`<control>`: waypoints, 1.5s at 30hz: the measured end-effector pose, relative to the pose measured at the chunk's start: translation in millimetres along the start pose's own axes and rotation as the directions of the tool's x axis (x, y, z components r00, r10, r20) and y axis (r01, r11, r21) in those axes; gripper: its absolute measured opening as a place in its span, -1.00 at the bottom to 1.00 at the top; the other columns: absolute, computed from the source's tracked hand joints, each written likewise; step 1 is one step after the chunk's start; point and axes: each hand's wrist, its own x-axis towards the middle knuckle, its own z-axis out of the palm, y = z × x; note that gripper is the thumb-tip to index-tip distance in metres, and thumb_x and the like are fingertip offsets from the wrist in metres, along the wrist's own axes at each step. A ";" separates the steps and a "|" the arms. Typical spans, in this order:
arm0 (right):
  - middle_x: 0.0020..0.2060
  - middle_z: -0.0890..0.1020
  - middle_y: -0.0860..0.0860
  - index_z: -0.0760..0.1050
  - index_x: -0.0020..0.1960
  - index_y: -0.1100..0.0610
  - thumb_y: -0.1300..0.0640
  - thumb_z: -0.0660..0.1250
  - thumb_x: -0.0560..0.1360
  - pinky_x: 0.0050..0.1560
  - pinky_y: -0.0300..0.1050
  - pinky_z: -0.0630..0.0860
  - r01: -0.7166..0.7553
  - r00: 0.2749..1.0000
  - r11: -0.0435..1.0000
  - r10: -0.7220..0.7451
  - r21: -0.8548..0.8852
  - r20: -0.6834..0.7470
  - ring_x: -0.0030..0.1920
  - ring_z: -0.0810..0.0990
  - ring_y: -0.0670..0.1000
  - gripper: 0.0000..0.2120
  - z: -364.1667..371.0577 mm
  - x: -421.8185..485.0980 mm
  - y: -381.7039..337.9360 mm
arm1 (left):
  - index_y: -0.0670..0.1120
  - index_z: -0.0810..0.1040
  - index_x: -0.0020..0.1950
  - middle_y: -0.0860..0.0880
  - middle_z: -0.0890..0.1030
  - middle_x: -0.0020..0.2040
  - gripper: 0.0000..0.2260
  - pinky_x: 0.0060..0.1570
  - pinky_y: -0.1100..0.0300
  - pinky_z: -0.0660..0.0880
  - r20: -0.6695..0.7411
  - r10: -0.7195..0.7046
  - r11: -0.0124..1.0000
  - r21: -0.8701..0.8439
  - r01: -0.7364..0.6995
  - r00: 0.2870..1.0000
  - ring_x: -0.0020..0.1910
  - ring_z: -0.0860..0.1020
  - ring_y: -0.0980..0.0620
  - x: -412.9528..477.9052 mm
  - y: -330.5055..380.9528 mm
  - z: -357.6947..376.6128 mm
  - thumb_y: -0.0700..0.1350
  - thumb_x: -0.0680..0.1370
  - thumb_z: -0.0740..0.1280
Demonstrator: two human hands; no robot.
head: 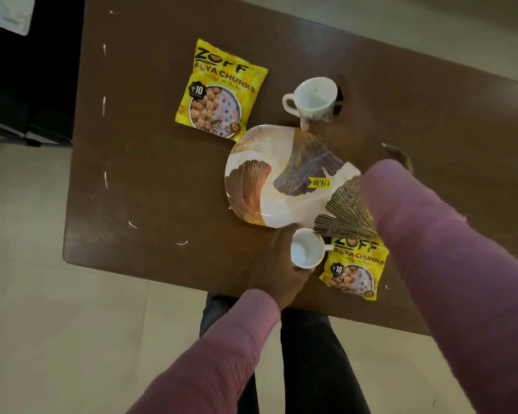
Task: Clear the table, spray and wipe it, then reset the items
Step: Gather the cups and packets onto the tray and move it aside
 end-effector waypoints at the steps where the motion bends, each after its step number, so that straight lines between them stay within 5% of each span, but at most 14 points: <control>1: 0.24 0.50 0.10 0.34 0.34 0.20 0.21 0.51 0.38 0.07 -0.34 0.47 0.036 0.999 0.999 -0.037 -0.033 -0.026 0.20 0.49 0.04 -0.39 -3.1 -7.7 5.6 | 0.08 0.36 0.35 0.03 0.51 0.28 -0.33 0.22 0.13 0.46 -0.016 0.050 0.999 0.010 -0.050 0.999 0.25 0.47 0.02 6.4 4.7 0.9 -0.10 0.34 0.60; 3: 0.15 0.53 -0.01 0.35 0.28 0.15 0.17 0.57 0.30 0.09 -0.18 0.50 0.067 0.995 0.995 -0.072 -0.076 -0.067 0.16 0.51 0.00 -0.36 -10.1 -24.3 16.6 | 0.09 0.33 0.34 -0.02 0.50 0.28 -0.31 0.20 0.07 0.46 -0.043 0.149 0.988 0.034 -0.148 0.988 0.24 0.47 -0.03 19.3 11.7 2.1 -0.18 0.33 0.59; 6: 0.06 0.49 -0.15 0.35 0.25 0.10 0.16 0.56 0.29 0.00 -0.28 0.48 0.075 0.995 0.994 -0.080 -0.080 -0.057 0.07 0.49 -0.13 -0.38 -15.8 -42.8 35.3 | 0.10 0.30 0.32 -0.03 0.50 0.27 -0.32 0.14 0.00 0.52 -0.064 0.236 0.969 0.083 -0.231 0.970 0.22 0.49 -0.05 37.0 16.2 -0.8 -0.24 0.35 0.56; 13: 0.13 0.54 -0.04 0.35 0.29 0.08 0.11 0.53 0.33 -0.01 -0.16 0.43 0.118 0.992 0.974 -0.125 -0.192 -0.024 0.09 0.51 -0.03 -0.40 -20.8 -48.9 54.2 | -0.09 0.41 0.32 -0.10 0.50 0.23 -0.38 -0.09 -0.02 0.59 -0.069 0.305 0.923 0.268 -0.277 0.950 0.14 0.55 -0.15 56.4 14.9 -2.6 -0.22 0.33 0.58; 20: 0.09 0.60 -0.06 0.32 0.37 0.11 -0.02 0.53 0.34 -0.21 -0.42 0.33 0.169 0.982 0.940 -0.188 -0.298 -0.036 -0.03 0.53 -0.10 -0.31 -14.6 -55.6 68.1 | -0.11 0.42 0.31 -0.11 0.49 0.22 -0.39 -0.07 0.00 0.58 -0.082 0.305 0.920 0.284 -0.271 0.949 0.16 0.53 -0.15 56.9 16.7 0.9 -0.19 0.33 0.59; 24: 0.10 0.59 -0.06 0.32 0.35 0.04 -0.06 0.51 0.36 -0.07 -0.11 0.54 0.154 0.984 0.960 -0.170 -0.232 -0.048 0.03 0.57 -0.03 -0.34 -10.8 -59.0 74.7 | -0.12 0.42 0.32 -0.12 0.48 0.23 -0.41 -0.05 -0.02 0.57 -0.068 0.299 0.920 0.287 -0.269 0.952 0.16 0.53 -0.14 57.4 17.2 0.8 -0.19 0.35 0.58; 34: 0.18 0.57 -0.03 0.28 0.40 0.02 0.10 0.49 0.39 0.12 0.03 0.55 0.103 0.991 0.971 -0.119 -0.214 -0.065 0.15 0.55 0.00 -0.35 -8.8 -62.2 77.3 | -0.09 0.37 0.37 -0.08 0.45 0.27 -0.28 0.07 0.02 0.53 -0.017 0.275 0.933 0.248 -0.262 0.961 0.21 0.50 -0.11 58.4 15.8 -6.7 -0.17 0.29 0.62; 37: 0.25 0.53 0.02 0.23 0.47 0.04 0.26 0.42 0.42 0.21 0.04 0.50 -0.012 0.985 0.980 -0.022 -0.200 -0.169 0.24 0.51 0.03 -0.31 -13.3 -73.7 83.2 | -0.05 0.29 0.43 -0.05 0.37 0.35 -0.17 0.15 0.03 0.51 -0.010 0.281 0.925 0.269 -0.268 0.960 0.30 0.43 -0.10 58.0 5.8 -16.6 -0.29 0.26 0.60; 40: 0.16 0.57 0.03 0.31 0.43 0.06 0.28 0.33 0.47 0.08 -0.26 0.44 -0.078 0.915 0.982 0.002 -0.173 -0.404 0.11 0.53 -0.07 -0.44 -18.4 -100.2 93.0 | -0.10 0.31 0.42 -0.07 0.31 0.38 -0.19 0.14 0.04 0.53 -0.047 0.345 0.878 0.368 -0.305 0.937 0.33 0.37 -0.09 54.9 -6.8 -38.2 -0.49 0.22 0.43; 43: -0.03 0.58 -0.01 0.42 0.25 0.01 0.21 0.30 0.47 -0.07 -0.20 0.40 -0.206 0.792 0.972 0.097 -0.115 -0.603 -0.04 0.51 -0.07 -0.63 -18.3 -138.2 112.0 | -0.15 0.39 0.33 -0.18 0.41 0.31 -0.42 0.10 -0.03 0.56 -0.185 0.405 0.828 0.490 -0.273 0.896 0.22 0.47 -0.21 55.8 -13.2 -69.9 -0.45 0.34 0.34; 45: -0.12 0.57 0.02 0.46 0.09 0.04 0.16 0.26 0.48 -0.10 -0.14 0.41 -0.313 0.723 0.947 0.186 -0.075 -0.665 -0.09 0.52 0.01 -0.81 -13.6 -165.6 131.8 | -0.20 0.44 0.28 -0.24 0.47 0.26 -0.68 0.11 -0.10 0.55 -0.263 0.398 0.818 0.536 -0.210 0.879 0.18 0.50 -0.23 62.5 -10.0 -92.7 -0.24 0.53 0.25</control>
